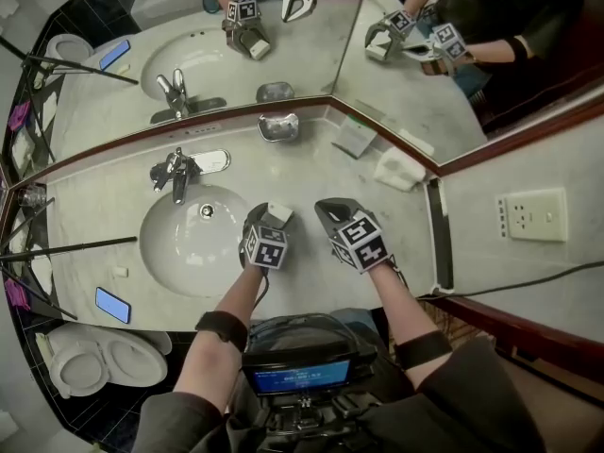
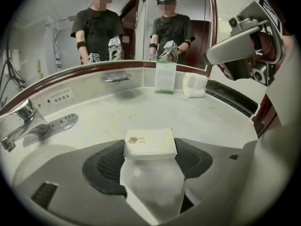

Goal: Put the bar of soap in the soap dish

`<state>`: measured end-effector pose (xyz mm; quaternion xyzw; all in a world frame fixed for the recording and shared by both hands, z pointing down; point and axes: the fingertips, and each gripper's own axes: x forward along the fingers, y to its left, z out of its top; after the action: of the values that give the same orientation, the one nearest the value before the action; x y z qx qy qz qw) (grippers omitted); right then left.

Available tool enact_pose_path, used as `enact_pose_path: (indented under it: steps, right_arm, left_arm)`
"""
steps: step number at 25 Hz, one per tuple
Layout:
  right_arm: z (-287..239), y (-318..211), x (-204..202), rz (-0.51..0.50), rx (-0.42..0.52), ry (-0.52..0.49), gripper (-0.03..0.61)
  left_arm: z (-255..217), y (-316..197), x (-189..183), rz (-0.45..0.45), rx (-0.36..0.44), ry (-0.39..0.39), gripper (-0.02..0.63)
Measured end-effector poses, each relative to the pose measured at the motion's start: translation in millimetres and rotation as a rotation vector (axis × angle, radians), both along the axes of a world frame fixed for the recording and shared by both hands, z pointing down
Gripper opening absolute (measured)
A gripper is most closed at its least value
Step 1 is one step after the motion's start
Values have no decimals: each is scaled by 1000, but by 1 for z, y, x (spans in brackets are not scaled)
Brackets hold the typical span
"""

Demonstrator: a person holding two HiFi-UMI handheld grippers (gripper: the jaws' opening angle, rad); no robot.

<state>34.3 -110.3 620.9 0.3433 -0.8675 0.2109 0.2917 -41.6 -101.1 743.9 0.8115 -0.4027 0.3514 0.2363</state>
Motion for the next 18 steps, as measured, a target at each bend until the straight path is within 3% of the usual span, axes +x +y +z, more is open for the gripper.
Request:
enact_pose_path:
  steps: [10,18]
  right_arm:
    - [4,-3,2,6,-14,-1,20]
    - [5,-3,-3,22,-23,-32,20]
  left_arm:
    - [6,0,-4,-27,-27,-12,374]
    - [-37,-3,-2,-3,44,22,373]
